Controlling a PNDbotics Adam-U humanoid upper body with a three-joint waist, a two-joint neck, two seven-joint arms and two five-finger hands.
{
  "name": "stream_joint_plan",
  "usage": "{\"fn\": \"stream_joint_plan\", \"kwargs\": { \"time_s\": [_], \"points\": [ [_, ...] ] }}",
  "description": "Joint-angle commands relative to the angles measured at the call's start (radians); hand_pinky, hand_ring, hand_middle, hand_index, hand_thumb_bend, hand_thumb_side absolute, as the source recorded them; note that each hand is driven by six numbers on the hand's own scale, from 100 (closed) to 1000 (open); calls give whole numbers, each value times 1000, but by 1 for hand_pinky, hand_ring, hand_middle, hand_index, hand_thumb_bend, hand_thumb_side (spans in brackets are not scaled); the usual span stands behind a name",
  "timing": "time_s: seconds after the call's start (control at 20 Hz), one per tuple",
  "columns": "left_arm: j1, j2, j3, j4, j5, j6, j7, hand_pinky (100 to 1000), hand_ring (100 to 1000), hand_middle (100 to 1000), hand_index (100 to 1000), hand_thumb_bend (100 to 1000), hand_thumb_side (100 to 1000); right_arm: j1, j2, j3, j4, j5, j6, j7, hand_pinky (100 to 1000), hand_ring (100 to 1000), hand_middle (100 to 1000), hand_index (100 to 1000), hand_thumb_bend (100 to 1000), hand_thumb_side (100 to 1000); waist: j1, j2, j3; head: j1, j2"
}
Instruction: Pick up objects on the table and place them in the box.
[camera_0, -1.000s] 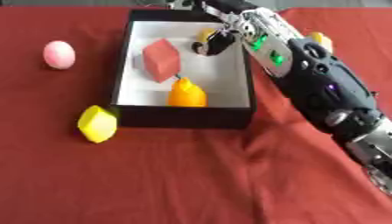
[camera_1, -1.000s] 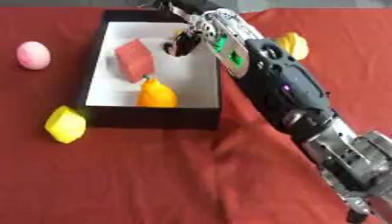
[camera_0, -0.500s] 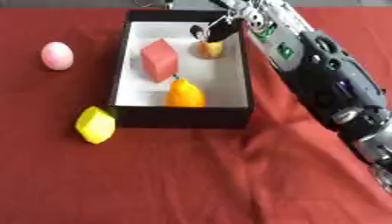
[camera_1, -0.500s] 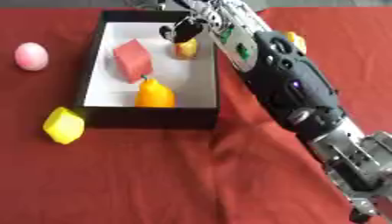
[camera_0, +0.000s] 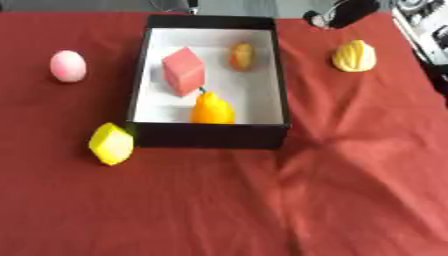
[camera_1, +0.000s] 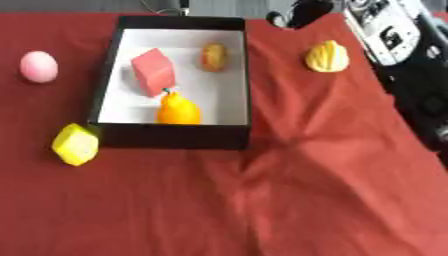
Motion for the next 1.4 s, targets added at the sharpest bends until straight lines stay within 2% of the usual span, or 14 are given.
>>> {"fn": "stream_joint_plan", "kwargs": {
  "time_s": [0.05, 0.25, 0.45, 0.75, 1.0, 1.15, 1.4],
  "points": [
    [-2, 39, 11, -11, -5, 1, -3, 640, 824, 834, 782, 290, 869, 18, -97, -37, -32, -16, 11, 0, 916, 896, 789, 923, 382, 100, 5, -24, -3, 7, -2],
    [-3, 40, 10, -11, -5, 1, -6, 639, 824, 833, 781, 288, 871, 81, -158, -59, 3, 3, 3, 27, 917, 906, 799, 929, 388, 100, 6, -22, -5, 12, -2],
    [-5, 40, 9, -10, -7, 2, -13, 639, 824, 833, 781, 286, 871, 106, -175, -70, 60, 27, -35, 69, 920, 913, 804, 934, 379, 100, 11, -18, -3, 13, -2],
    [-6, 38, 7, -7, -8, 4, -18, 638, 824, 833, 780, 286, 874, 85, -165, -93, 149, 66, -88, 83, 923, 922, 812, 935, 354, 100, 14, -9, 1, 8, -2],
    [-16, 37, 3, -9, -11, 5, -25, 638, 824, 833, 778, 282, 879, 54, -161, -115, 214, 73, -139, 77, 927, 929, 820, 946, 347, 100, 12, 11, 13, -2, -2],
    [-20, 38, 3, -9, -13, 6, -27, 638, 825, 833, 778, 280, 882, 45, -160, -129, 233, 54, -173, 80, 931, 931, 820, 947, 322, 100, 9, 22, 22, -7, -2],
    [-20, 42, 3, -8, -19, 9, -34, 638, 824, 830, 778, 278, 887, 50, -195, -133, 210, -4, -199, 109, 934, 928, 813, 941, 357, 100, 3, 35, 29, -7, -2]
  ]
}}
